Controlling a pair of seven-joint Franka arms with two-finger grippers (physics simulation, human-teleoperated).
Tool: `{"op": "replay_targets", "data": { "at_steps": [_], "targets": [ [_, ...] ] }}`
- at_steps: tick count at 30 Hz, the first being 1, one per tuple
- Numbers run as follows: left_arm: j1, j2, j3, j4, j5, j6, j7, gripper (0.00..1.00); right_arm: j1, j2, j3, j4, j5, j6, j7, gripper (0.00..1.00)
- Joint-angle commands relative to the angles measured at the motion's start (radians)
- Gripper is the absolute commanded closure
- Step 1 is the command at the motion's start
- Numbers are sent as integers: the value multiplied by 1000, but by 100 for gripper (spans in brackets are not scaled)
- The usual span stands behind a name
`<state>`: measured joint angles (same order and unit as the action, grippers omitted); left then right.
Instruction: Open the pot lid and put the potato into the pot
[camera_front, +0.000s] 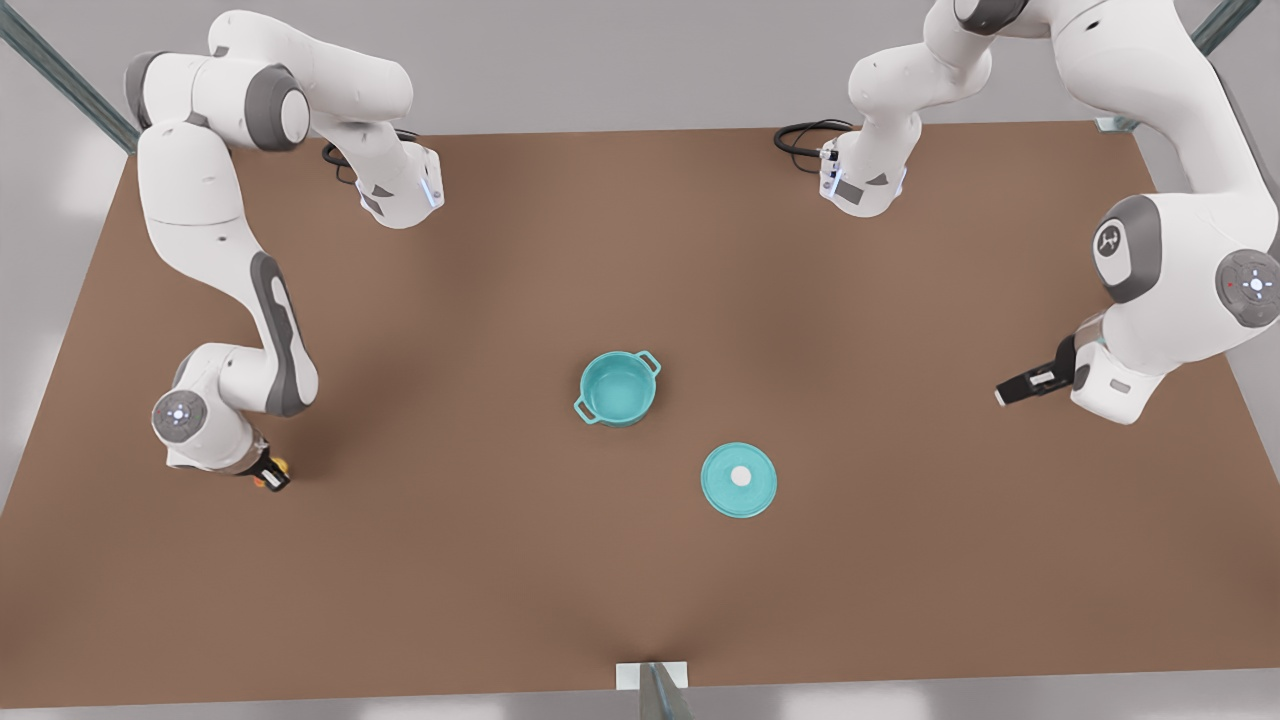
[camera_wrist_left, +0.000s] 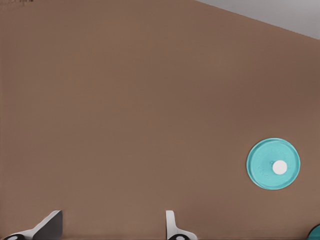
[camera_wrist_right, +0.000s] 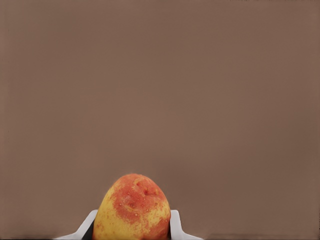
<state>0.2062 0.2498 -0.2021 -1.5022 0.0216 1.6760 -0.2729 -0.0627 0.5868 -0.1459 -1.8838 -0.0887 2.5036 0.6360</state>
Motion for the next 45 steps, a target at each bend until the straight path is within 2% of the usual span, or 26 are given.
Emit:
{"op": "replay_targets", "data": {
  "at_steps": [1,3,9,14,22,26,31,36,40,45],
  "targets": [
    [-1,-1,1,0,12,-22,187,0,1,-24,11,0,-3,-37,17,47],
    [-1,0,0,2,14,-22,181,0,6,-51,46,0,7,-68,51,47],
    [-8,-3,-3,8,14,-30,169,0,112,-102,46,8,96,-149,140,48],
    [-8,-3,-3,5,14,-32,169,0,268,-142,48,43,185,-241,324,48],
    [-34,5,-5,13,15,-29,138,0,494,-153,48,104,270,-270,574,49],
    [-36,11,-5,42,-43,-22,147,0,612,-127,46,198,293,-287,735,49],
    [-45,32,-5,74,-51,-6,152,0,704,1,46,396,302,-354,889,50],
    [-39,39,-2,80,-52,-4,167,0,814,2,48,381,302,-399,953,49],
    [-36,40,1,85,-49,-4,173,0,853,-59,48,236,300,-384,946,50],
    [-36,40,0,85,-46,-6,173,0,893,-45,48,227,331,-351,953,50]
  ]
}}
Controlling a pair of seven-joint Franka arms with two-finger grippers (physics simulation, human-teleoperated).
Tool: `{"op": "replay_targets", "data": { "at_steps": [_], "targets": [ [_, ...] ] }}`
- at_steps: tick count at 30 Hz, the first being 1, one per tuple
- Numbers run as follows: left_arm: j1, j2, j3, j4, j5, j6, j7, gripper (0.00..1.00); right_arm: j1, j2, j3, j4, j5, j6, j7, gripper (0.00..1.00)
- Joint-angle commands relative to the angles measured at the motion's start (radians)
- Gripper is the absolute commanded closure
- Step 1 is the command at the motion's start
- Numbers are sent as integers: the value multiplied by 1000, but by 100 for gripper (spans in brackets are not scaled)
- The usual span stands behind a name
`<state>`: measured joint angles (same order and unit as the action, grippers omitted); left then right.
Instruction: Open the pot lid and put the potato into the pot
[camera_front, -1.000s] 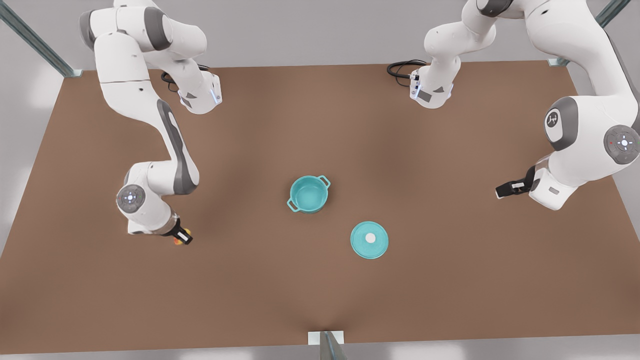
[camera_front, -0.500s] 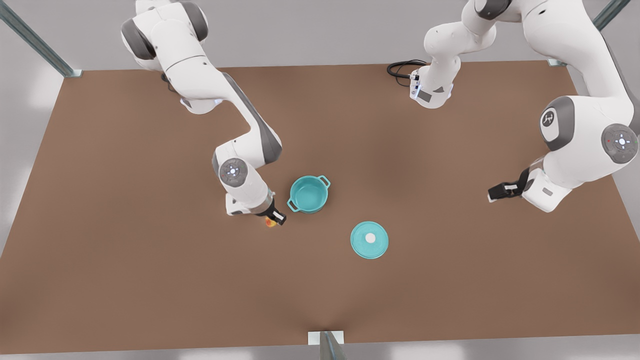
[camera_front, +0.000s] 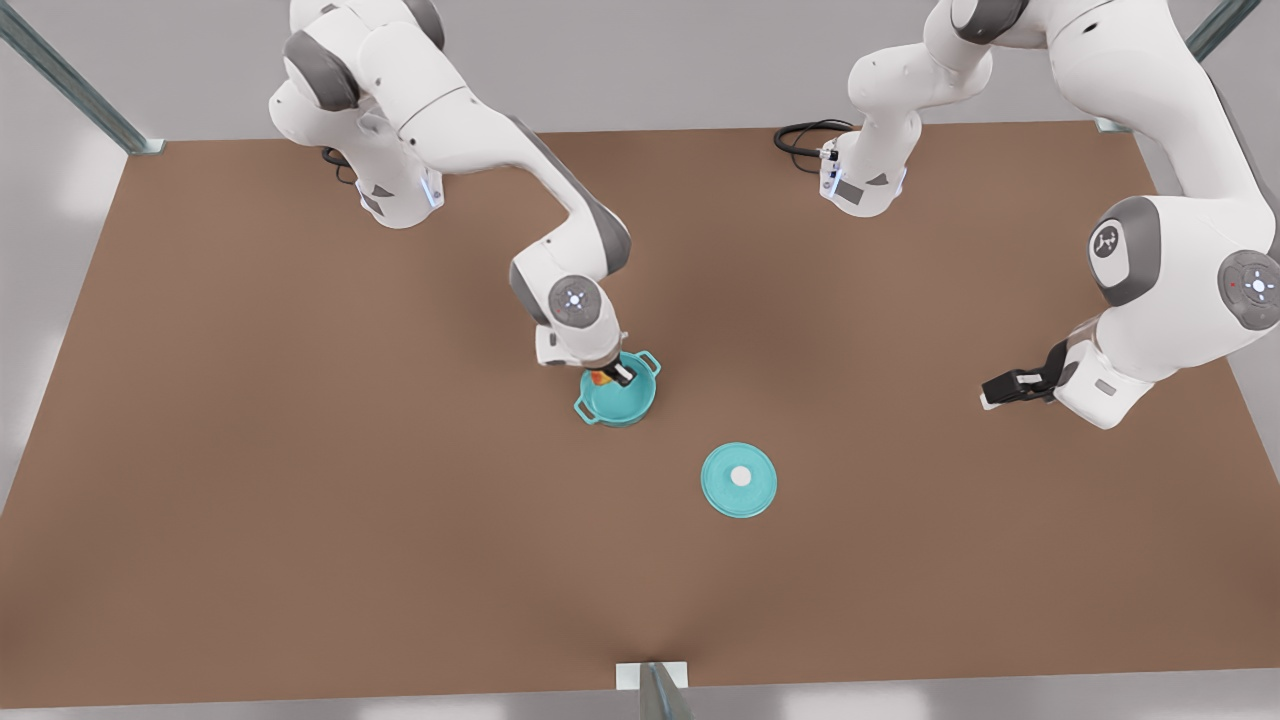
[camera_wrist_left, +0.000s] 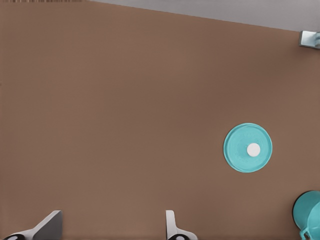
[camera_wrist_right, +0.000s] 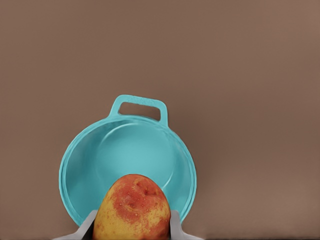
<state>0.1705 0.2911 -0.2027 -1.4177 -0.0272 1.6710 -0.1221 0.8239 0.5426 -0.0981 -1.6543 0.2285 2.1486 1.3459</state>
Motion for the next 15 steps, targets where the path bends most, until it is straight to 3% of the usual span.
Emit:
{"op": "replay_targets", "data": {
  "at_steps": [1,11,12,13,15],
  "targets": [
    [0,-1,0,2,3,1,22,0,9,16,0,2,18,26,245,50],
    [-2,-1,0,0,4,0,22,0,8,109,-2,33,18,99,242,50],
    [-2,-1,0,0,4,0,22,0,8,109,-2,33,18,100,237,46],
    [-2,-1,0,0,4,0,22,0,6,106,-3,33,17,99,226,0],
    [-2,-1,0,0,3,0,22,0,6,105,-5,33,17,99,226,0]
  ]
}}
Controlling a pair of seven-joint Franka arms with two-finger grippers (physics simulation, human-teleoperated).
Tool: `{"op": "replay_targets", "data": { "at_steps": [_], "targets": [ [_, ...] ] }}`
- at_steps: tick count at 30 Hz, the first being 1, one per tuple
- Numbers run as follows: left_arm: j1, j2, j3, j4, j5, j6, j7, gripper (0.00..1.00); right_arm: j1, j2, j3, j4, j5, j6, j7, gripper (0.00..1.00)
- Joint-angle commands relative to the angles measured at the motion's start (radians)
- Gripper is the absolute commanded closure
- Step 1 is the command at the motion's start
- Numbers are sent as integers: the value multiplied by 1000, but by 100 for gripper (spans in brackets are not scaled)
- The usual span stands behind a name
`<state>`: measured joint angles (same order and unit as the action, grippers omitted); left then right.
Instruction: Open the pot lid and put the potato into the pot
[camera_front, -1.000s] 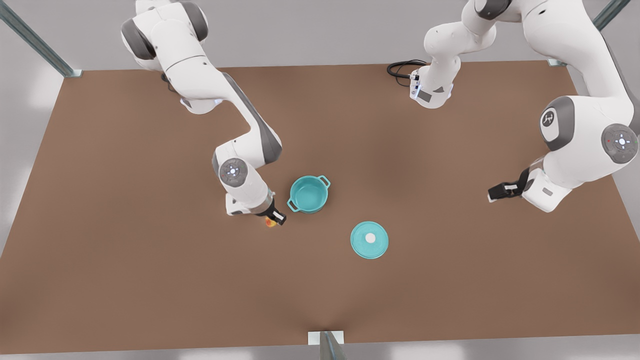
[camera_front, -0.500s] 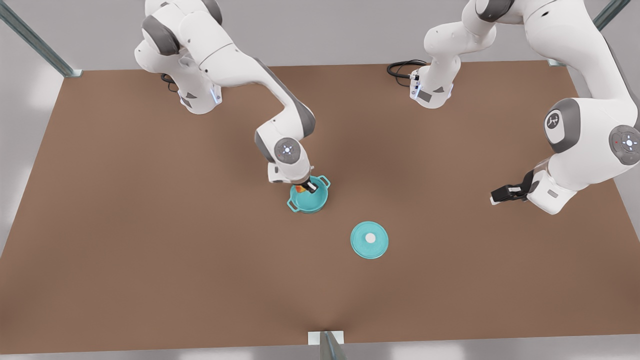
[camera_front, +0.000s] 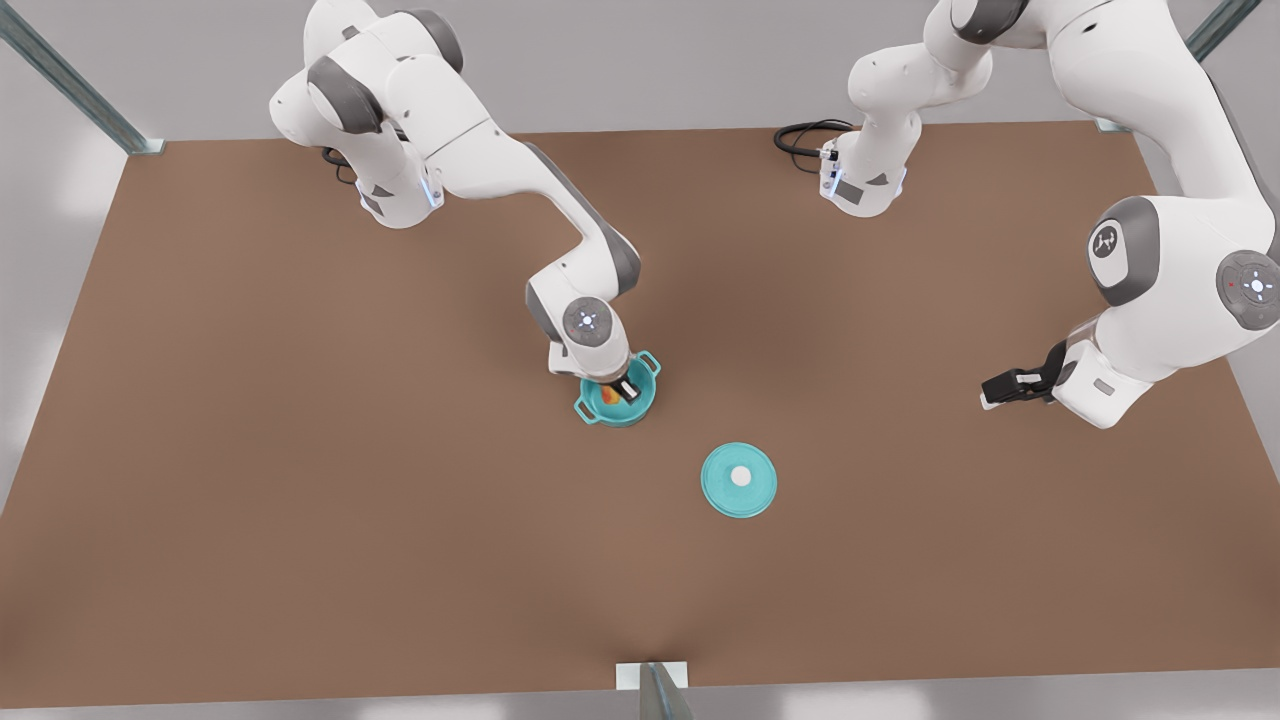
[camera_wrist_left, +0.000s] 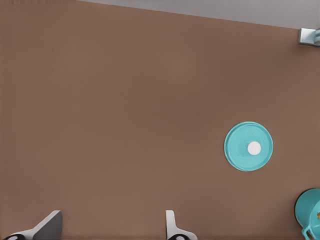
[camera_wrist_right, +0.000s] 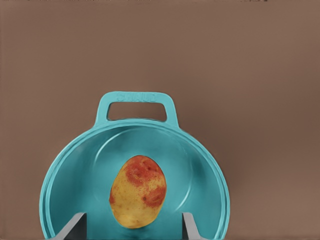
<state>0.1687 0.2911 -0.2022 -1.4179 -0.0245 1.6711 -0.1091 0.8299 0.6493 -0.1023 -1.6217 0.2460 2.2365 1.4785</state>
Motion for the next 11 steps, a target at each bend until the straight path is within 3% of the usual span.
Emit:
{"op": "replay_targets", "data": {
  "at_steps": [1,3,4,5,8,10,11],
  "targets": [
    [2,-1,0,1,0,-1,9,0,0,-2,0,2,-1,11,94,0],
    [0,-1,0,1,-2,-1,9,0,-5,-59,-31,9,-14,-14,91,0],
    [0,-1,0,1,-2,-1,9,0,-12,-120,-105,46,-79,-107,82,0],
    [2,-1,0,1,-2,-1,9,0,-81,-169,-126,60,-126,-182,13,0],
    [2,-1,0,1,-3,-1,9,0,-463,-238,-135,187,-252,-597,-700,0],
    [2,-1,0,1,-3,-1,8,0,-658,-304,-128,166,-255,-630,-1322,0],
    [0,-1,-2,1,-3,-1,8,0,-696,-309,-128,167,-254,-630,-1327,0]
  ]
}}
